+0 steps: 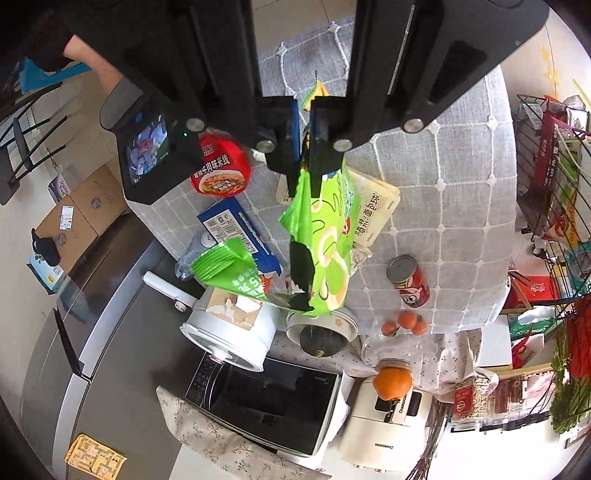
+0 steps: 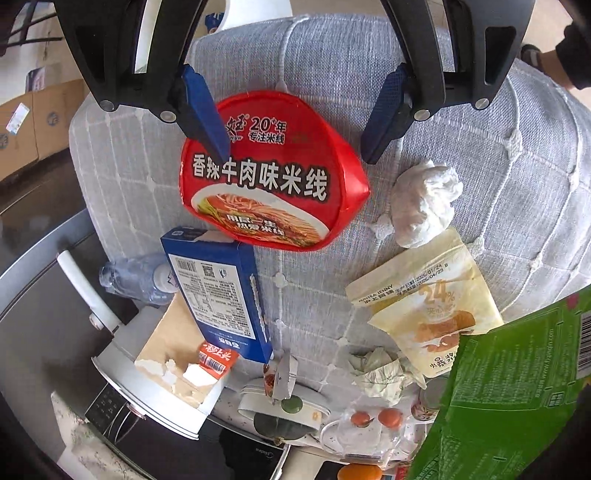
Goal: Collect trash
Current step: 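Grasp the green chip bag with the left tool while the right tool grasps the red lid, then carry the green bag and red lid over the bin and release both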
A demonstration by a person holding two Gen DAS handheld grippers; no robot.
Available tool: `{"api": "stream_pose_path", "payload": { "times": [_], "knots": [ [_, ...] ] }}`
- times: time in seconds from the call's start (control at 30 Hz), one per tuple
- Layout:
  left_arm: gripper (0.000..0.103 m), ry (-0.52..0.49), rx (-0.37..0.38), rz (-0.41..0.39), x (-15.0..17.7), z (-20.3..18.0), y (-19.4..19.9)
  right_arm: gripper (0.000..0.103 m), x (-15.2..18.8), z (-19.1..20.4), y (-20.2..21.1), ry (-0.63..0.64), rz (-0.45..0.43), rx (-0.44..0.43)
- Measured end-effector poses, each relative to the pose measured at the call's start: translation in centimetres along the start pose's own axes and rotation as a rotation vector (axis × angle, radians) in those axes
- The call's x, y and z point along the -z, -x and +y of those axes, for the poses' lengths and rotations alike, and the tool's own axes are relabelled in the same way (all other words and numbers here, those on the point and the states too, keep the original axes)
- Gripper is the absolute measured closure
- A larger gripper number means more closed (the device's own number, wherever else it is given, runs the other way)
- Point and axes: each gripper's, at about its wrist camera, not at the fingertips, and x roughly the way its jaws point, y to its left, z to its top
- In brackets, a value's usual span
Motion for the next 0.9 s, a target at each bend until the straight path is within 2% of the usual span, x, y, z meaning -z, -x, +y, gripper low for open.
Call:
{"api": "stream_pose_path", "payload": {
  "times": [0.07,0.27,0.43,0.67,0.9],
  "knots": [
    [0.099,0.002,0.003,-0.001,0.0,0.1,0.2,0.036,-0.2,0.3,-0.1,0.008,-0.016,0.028],
    [0.099,-0.008,0.003,0.001,0.2,0.0,0.4,0.062,-0.3,0.6,0.6,0.046,-0.054,0.11],
    [0.099,-0.005,0.004,-0.001,0.1,0.0,0.4,0.076,-0.7,-0.9,2.1,0.029,-0.084,0.107],
    [0.099,-0.005,0.008,-0.002,-0.2,-0.5,0.2,0.085,-0.9,-6.0,4.1,-0.121,-0.086,0.013],
    [0.099,-0.007,0.019,0.004,-0.3,-1.1,-0.2,0.087,0.4,-12.9,3.2,-0.396,-0.033,-0.186]
  ]
}}
